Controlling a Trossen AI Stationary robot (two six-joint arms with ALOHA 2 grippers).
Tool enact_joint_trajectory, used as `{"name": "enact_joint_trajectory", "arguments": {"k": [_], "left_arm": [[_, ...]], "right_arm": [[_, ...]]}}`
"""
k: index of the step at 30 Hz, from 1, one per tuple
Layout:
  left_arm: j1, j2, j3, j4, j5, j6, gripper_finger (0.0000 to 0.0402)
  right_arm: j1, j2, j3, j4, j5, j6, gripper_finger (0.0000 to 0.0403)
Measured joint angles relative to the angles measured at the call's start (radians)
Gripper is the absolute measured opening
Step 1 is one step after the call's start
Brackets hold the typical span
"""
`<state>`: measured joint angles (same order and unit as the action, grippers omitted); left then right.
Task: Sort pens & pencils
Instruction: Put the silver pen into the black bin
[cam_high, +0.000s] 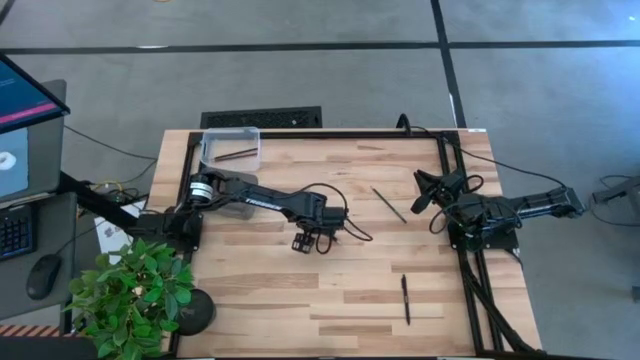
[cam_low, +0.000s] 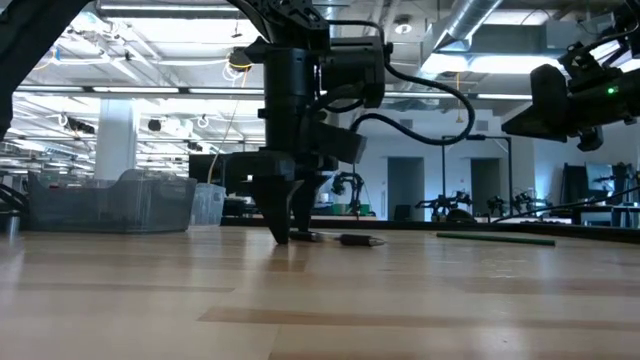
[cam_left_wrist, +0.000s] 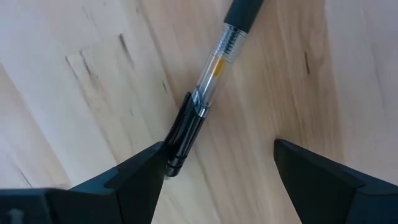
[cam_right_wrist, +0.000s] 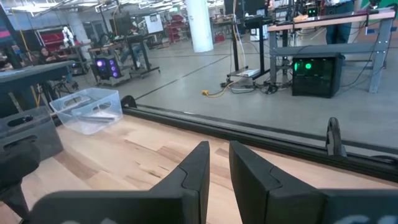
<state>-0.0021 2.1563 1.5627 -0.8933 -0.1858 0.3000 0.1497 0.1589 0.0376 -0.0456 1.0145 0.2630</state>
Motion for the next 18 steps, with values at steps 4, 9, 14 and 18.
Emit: {"name": "enact_joint_trajectory", "arguments": {"k": [4,9,14,18], "left_arm": [[-0.003,0.0,0.006,-0.001,-0.011,0.025,0.0289],[-0.005,0.006,0.039,-0.023,-0.029,0.03,0.0289],[0.001,0.011,0.061,0.005,-0.066,0.052,0.0289],[0.002,0.013,0.061,-0.003,-0.076,0.067,0.0289]], "right_arm": [[0.0,0.0,0.0,0.0,0.0,0.0,0.0082],[0.0,0.0,0.0,0.0,0.0,0.0,0.0082],[0.0,0.0,0.0,0.0,0.0,0.0,0.0082],[0.0,0.0,0.0,0.0,0.0,0.0,0.0082]]}}
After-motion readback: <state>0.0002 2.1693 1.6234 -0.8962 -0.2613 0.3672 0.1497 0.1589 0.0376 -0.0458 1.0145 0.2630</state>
